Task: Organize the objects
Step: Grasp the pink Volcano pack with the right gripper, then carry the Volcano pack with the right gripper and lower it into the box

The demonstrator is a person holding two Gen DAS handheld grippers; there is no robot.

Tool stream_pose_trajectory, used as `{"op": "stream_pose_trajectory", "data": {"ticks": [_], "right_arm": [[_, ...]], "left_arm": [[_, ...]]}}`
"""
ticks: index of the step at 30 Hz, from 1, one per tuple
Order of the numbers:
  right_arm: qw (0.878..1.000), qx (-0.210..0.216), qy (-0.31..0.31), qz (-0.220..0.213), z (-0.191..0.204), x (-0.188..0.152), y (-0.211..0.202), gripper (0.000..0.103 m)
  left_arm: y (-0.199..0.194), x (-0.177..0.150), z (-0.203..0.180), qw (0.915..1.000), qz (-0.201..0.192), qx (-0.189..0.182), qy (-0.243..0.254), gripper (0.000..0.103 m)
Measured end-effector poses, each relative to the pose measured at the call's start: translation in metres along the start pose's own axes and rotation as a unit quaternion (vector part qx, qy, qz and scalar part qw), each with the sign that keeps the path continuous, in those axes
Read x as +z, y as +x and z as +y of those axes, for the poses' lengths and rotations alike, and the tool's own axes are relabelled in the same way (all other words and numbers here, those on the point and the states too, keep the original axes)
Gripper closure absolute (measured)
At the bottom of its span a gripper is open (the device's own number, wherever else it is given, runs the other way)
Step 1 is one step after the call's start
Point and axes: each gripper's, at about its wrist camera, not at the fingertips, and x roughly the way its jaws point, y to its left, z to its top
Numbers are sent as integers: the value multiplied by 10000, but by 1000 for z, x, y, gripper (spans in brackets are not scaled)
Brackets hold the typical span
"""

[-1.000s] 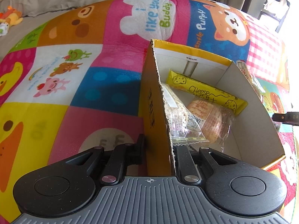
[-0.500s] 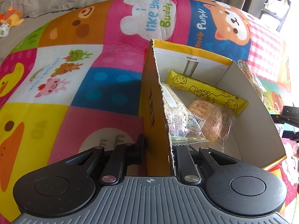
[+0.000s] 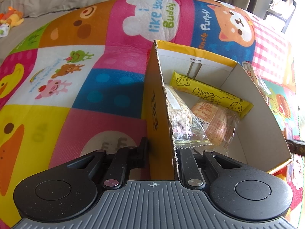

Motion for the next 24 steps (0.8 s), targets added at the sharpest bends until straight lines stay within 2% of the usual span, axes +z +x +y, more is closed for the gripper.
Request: {"op": "stream_pose_trajectory", "data": {"ticks": [4, 11, 17, 24], "right_arm": [[9995, 233, -195, -3, -8, -20, -36, 58], [9976, 536, -217, -391, -23, -46, -107, 61], [9937, 801, -215, -756, -29, -44, -152, 62], [9877, 1219, -95, -977, -28, -34, -182, 61]], "left_arm": [[0, 0, 0, 10000, 0, 3, -3, 87], [0, 0, -2, 10000, 9, 63, 25, 87], [0, 0, -2, 10000, 21, 73, 10, 87], [0, 1, -3, 9999, 38, 98, 38, 87]]}}
